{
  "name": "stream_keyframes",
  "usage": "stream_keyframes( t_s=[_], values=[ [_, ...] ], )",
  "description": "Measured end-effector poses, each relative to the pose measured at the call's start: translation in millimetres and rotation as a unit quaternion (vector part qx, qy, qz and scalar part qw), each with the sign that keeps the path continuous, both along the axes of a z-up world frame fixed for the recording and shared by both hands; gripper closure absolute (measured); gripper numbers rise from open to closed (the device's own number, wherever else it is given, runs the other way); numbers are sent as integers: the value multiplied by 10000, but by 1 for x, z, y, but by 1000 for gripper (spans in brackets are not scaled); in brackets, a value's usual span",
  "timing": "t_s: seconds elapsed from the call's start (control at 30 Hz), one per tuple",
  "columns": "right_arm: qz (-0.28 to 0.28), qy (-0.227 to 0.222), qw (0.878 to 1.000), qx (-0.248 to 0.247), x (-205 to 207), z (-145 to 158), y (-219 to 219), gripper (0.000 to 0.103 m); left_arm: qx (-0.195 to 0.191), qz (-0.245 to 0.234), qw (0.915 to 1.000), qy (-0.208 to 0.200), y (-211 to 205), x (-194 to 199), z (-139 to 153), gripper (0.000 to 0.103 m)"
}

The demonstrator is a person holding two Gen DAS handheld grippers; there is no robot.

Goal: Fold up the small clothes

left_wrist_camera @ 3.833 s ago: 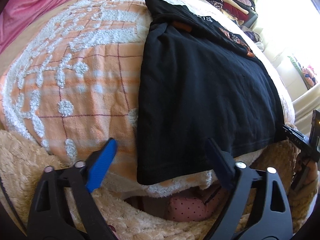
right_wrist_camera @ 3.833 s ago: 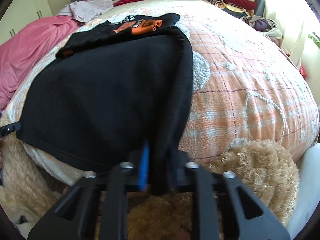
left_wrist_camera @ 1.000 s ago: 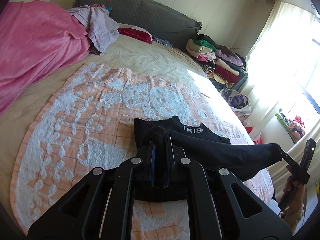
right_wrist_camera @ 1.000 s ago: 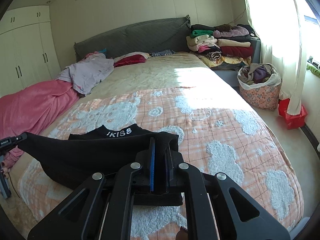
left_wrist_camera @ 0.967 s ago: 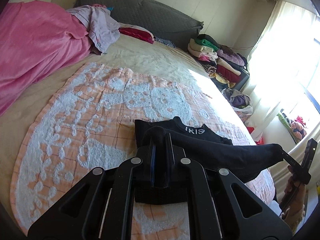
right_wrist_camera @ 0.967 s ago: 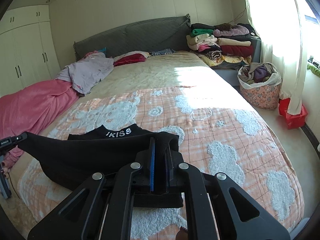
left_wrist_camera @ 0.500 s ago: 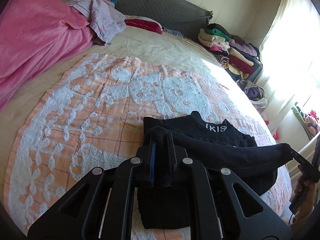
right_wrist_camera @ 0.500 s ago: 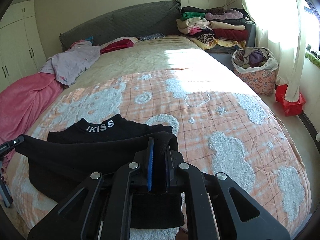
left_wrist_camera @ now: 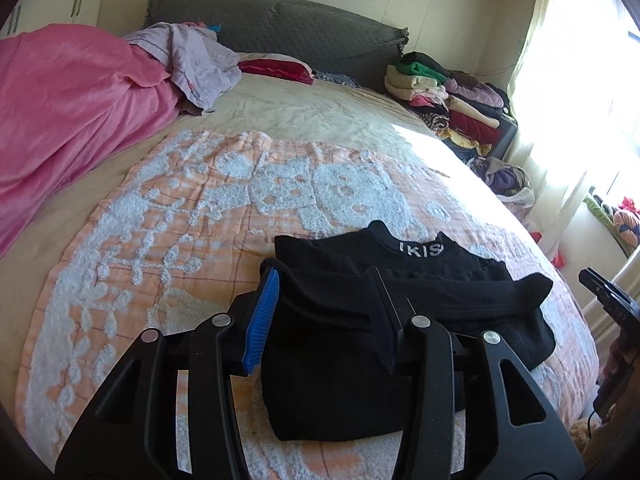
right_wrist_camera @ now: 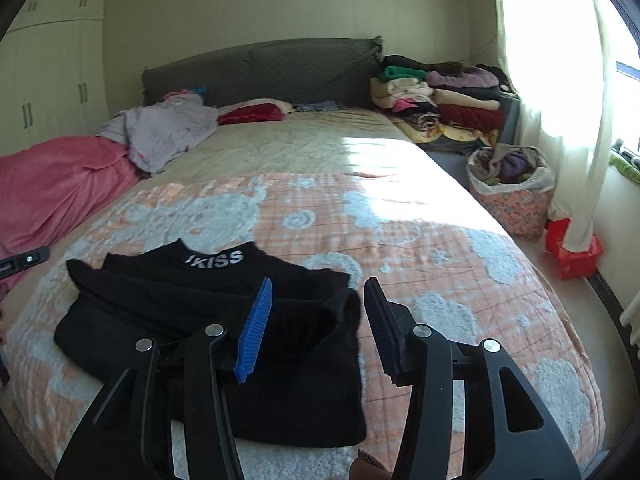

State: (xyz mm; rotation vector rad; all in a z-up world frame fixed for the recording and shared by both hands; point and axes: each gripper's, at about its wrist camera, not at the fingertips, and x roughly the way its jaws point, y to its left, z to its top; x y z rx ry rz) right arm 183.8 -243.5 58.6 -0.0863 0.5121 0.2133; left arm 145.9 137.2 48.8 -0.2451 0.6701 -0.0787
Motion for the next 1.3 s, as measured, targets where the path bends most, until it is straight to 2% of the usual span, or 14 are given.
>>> stream_keyframes(
  t_s=[0.1,0.3,0.5,0.6,0.77,0.8,1.0,1.1,1.3],
  values=[
    [550,275,9980,-166,4,-12,25,89,158,-225,9995,147,-18,-2,-13,67],
    [1172,939,9857,-768,10,-52,71,90,586,-666,9951,438,-51,1,-38,67],
    [899,1509,9797,-968,32,-85,76,90,951,-636,9911,675,-60,14,-63,67],
    [810,1648,9802,-735,43,-91,66,90,1017,-627,9905,676,-59,25,-68,67],
    [775,1630,9814,-662,58,-92,64,85,1163,-689,9881,734,-61,46,-70,67],
    [760,1611,9814,-716,61,-93,66,83,1204,-710,9874,743,-63,51,-71,67],
    [654,1373,9832,-1014,85,-88,75,82,1297,-881,9851,707,-63,79,-70,67],
    [369,1072,9875,-1097,98,-72,70,82,1240,-786,9876,555,-55,90,-62,67],
    [-130,641,9949,-770,107,-33,35,80,901,-469,9943,322,-27,97,-41,67]
  ],
)
